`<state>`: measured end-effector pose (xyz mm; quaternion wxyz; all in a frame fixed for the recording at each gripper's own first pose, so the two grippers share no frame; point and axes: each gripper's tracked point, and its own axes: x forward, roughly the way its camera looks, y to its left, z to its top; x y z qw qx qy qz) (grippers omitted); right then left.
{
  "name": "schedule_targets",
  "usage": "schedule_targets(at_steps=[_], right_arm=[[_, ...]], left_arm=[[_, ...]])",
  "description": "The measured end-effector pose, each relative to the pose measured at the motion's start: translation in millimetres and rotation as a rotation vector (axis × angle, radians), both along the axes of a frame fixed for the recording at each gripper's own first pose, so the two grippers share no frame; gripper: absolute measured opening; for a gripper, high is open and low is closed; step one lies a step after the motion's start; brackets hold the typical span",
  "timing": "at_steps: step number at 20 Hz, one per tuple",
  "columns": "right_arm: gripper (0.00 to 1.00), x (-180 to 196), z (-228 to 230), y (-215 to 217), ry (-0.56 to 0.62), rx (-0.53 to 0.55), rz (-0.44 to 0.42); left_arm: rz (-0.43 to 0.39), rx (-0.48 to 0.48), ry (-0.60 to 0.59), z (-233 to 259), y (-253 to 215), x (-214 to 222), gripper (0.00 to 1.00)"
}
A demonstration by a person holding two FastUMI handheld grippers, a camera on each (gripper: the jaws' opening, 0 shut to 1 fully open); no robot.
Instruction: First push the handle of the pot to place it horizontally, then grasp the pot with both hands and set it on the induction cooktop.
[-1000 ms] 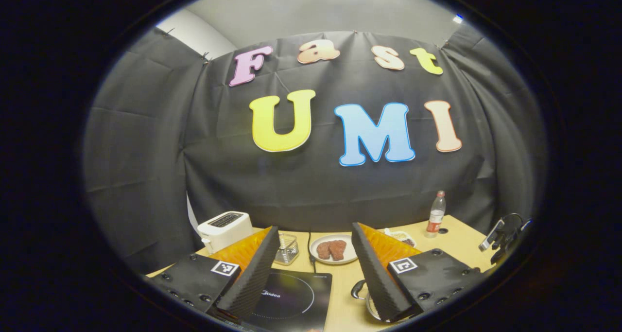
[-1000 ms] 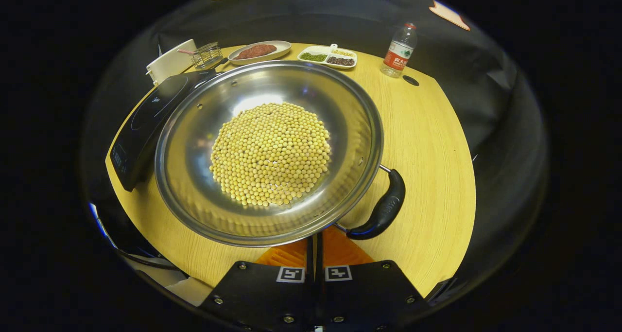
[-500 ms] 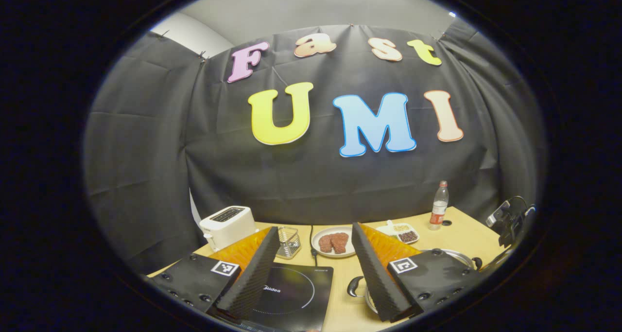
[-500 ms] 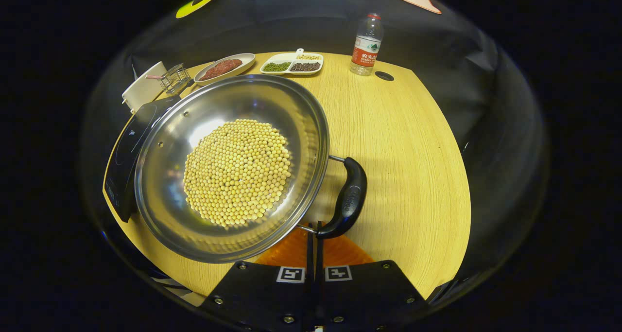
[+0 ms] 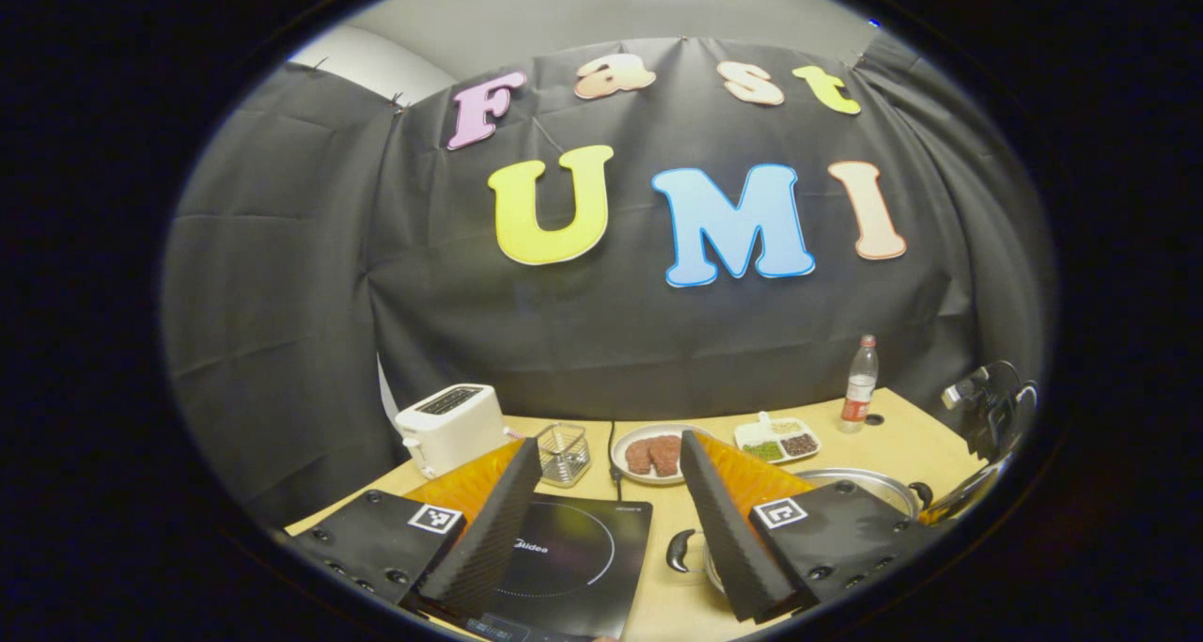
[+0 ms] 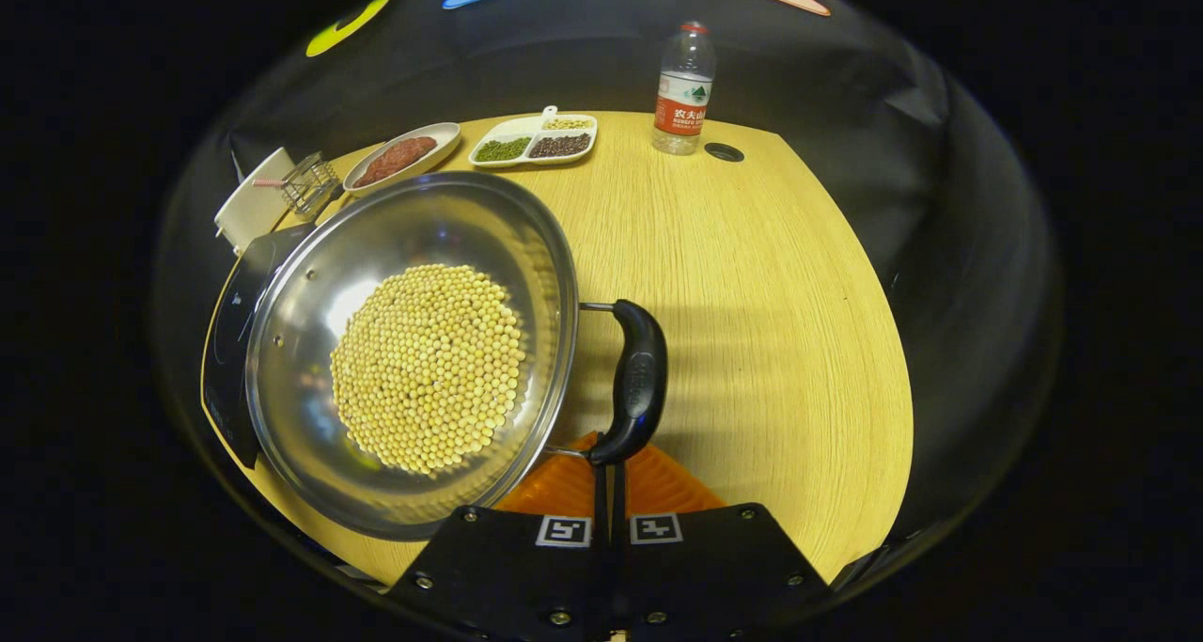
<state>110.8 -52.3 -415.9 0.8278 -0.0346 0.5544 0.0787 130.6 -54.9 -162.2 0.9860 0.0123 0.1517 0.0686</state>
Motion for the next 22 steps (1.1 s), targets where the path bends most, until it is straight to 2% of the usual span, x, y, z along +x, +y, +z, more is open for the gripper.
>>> schedule_targets(at_steps=[4,7,8,9,10,11,12,15,16,19,20,21,22], right_arm=[[0.01,8.3,1.0,2.1,-0.028,0.015,-0.042],[0.01,9.4,6.0,-8.7,-0.07,-0.02,-0.045],[0.01,8.3,10.2,-10.0,-0.08,-0.015,-0.049],[0.01,7.1,16.1,-13.9,-0.105,-0.026,-0.06],[0.01,8.2,23.2,-17.1,-0.14,-0.03,-0.067],[0.01,10.2,32.2,-17.7,-0.179,-0.02,-0.078],[0.01,12.5,42.2,-17.0,-0.217,-0.003,-0.09],[0.01,16.6,67.3,-15.3,-0.313,0.046,-0.133],[0.01,18.7,74.3,-14.0,-0.339,0.058,-0.14],[0.01,20.8,91.4,-3.4,-0.404,0.119,-0.136],[0.04,21.2,97.3,0.5,-0.423,0.141,-0.134],[0.27,21.5,100.7,6.0,-0.435,0.164,-0.128],[0.41,23.0,103.3,7.1,-0.45,0.173,-0.128]], left_arm=[[0.003,0.005,0.016,-7.4,0.8,-3.0,0.97],[-0.005,-0.001,0.026,-14.7,-1.6,-2.5,0.96],[-0.01,-0.002,0.03,-17.3,-2.5,-2.3,0.92],[-0.016,-0.004,0.034,-21.3,-3.6,-1.1,0.97],[-0.022,-0.005,0.039,-24.7,-5.4,-0.6,0.97],[-0.028,-0.006,0.042,-27.2,-6.4,0.5,0.97],[-0.035,-0.008,0.046,-29.8,-8.0,1.4,0.92],[-0.057,-0.011,0.052,-37.5,-13.2,6.4,0.92],[-0.063,-0.013,0.053,-39.1,-14.6,7.9,0.97],[-0.082,-0.023,0.061,-47.5,-20.2,10.4,0.92],[-0.091,-0.03,0.065,-51.4,-23.3,11.3,0.92],[-0.099,-0.033,0.072,-55.5,-26.1,12.1,0.92],[-0.106,-0.034,0.079,-59.4,-27.4,13.2,0.93]])
